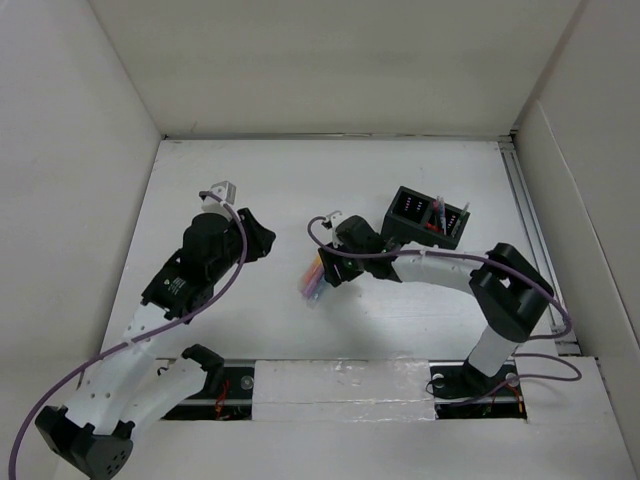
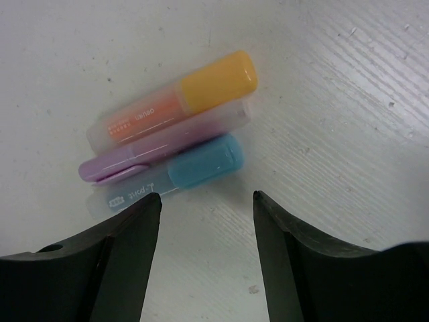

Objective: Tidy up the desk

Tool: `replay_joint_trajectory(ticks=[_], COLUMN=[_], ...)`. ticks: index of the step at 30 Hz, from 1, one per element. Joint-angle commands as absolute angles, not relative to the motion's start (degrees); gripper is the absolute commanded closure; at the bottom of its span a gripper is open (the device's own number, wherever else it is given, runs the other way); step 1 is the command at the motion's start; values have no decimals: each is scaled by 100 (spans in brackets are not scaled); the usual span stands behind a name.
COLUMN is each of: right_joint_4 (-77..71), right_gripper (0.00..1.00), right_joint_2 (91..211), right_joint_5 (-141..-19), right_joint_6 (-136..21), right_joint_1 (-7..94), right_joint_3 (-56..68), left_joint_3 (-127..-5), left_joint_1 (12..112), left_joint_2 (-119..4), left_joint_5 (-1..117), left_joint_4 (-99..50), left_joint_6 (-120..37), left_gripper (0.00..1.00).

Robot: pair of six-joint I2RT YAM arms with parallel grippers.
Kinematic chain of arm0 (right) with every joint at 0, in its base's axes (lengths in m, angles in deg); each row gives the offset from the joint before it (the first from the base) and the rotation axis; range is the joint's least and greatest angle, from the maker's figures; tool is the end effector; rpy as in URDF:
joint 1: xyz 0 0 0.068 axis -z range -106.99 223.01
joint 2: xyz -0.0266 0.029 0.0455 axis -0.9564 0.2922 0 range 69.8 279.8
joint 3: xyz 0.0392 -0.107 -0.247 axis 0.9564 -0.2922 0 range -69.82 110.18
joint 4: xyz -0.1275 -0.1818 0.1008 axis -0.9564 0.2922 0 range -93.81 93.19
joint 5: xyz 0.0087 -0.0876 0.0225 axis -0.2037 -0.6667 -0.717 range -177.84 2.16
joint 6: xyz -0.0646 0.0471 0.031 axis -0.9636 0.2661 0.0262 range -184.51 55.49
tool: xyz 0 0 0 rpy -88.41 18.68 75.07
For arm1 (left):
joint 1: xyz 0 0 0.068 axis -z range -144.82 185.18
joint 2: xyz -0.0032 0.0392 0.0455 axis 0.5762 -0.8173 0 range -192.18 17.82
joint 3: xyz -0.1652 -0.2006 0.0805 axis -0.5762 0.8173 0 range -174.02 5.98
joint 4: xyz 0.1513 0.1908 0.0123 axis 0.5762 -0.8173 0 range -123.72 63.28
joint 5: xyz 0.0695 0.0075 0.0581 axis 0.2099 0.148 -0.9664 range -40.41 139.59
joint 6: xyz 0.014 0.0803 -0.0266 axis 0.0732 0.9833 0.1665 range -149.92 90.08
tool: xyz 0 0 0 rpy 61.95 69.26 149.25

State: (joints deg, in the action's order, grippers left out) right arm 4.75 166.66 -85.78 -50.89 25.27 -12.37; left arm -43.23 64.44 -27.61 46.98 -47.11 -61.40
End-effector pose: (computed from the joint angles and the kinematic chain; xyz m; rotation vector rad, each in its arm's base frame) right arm 0.2429 0.2715 0.1666 -0.7432 2.3637 0.5239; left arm 0.1763 -0.0948 0.3329 -0.0698 1.9169 -0.6850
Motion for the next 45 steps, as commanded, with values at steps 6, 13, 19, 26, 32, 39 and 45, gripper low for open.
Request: replay_joint_trajectory(ticks=[6, 13, 19, 26, 32, 39, 45], right_joint_4=[24, -513, 75, 806, 928, 1087, 1008], right_gripper=[37, 37, 39, 55, 60, 53, 42], right_joint_2=[17060, 17245, 17333, 17439, 16885, 17060, 17297], right_joint_5=[-8538, -8345, -8643, -9171, -9566, -9189, -8969], right_joint_6=[-3930, -3595, -3656, -3920, -4438, -5308, -5309], right_joint_1=[2467, 2467, 2467, 2563, 2774, 2951, 2951], right_joint_3=[-953, -935, -664, -714, -1137, -1014, -996], left_joint_3=[-4184, -4078, -4069, -4122, -4192, -4271, -4385], left_joint_1=[6471, 6471, 6471, 6471, 6471, 6471, 6471], left_joint_2=[-2621, -2542, -2507, -2490, -2560, -2762, -2876], left_joint_5=[4836, 4924, 4898, 4854, 4854, 4924, 5091], left_joint_4=[-4624, -4588, -4571, -4518, -4501, -4334, -4281], left_joint_6=[-5954, -5980, -5980, -5936, -5936, -5954, -5980], left_gripper=[69, 69, 70, 69, 69, 69, 70])
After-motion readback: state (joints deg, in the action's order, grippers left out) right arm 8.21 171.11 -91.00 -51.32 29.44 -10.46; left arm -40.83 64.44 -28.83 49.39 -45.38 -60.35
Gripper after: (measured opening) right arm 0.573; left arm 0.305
